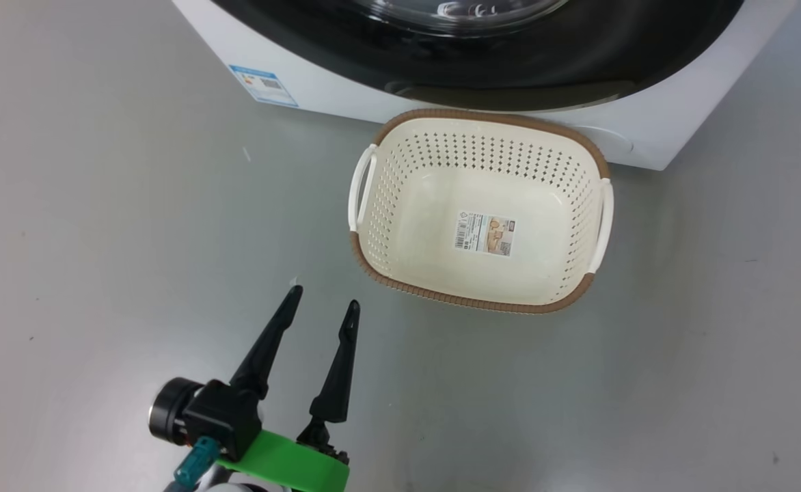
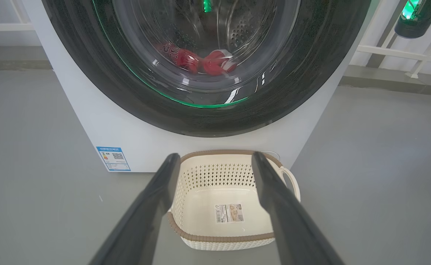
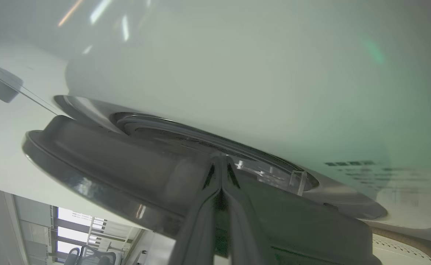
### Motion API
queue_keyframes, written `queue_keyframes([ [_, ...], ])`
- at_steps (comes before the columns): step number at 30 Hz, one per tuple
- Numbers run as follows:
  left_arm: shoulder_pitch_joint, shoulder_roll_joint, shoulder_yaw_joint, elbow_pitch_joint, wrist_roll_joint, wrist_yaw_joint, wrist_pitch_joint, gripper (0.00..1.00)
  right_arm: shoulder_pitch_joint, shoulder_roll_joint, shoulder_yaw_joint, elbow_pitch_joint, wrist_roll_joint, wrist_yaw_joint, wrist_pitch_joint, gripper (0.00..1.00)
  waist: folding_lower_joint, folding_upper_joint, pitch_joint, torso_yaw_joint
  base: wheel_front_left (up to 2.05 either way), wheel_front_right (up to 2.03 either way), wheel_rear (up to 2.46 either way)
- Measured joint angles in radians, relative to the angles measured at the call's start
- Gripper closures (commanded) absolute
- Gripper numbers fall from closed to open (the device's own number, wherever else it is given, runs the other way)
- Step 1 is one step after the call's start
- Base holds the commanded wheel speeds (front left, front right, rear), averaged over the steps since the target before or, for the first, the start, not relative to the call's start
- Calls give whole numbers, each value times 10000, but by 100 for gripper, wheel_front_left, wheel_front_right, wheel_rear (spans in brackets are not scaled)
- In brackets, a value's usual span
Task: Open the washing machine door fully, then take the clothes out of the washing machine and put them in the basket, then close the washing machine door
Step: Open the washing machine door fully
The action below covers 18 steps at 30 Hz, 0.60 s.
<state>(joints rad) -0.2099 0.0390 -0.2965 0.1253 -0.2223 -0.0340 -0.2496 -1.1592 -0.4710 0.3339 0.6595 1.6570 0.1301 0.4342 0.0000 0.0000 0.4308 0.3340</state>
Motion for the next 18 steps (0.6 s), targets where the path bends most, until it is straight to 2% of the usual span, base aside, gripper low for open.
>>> queue_keyframes([
  [8,-115,-4,-201,-10,-186,105,0,0,-779,13,-10,815,431,0,1204,100,0,0,196,230,0,0,0],
  [18,-198,-8,-232,-15,-255,173,0,0,-693,115,15,734,479,-46,1921,100,0,0,59,174,0,0,0],
])
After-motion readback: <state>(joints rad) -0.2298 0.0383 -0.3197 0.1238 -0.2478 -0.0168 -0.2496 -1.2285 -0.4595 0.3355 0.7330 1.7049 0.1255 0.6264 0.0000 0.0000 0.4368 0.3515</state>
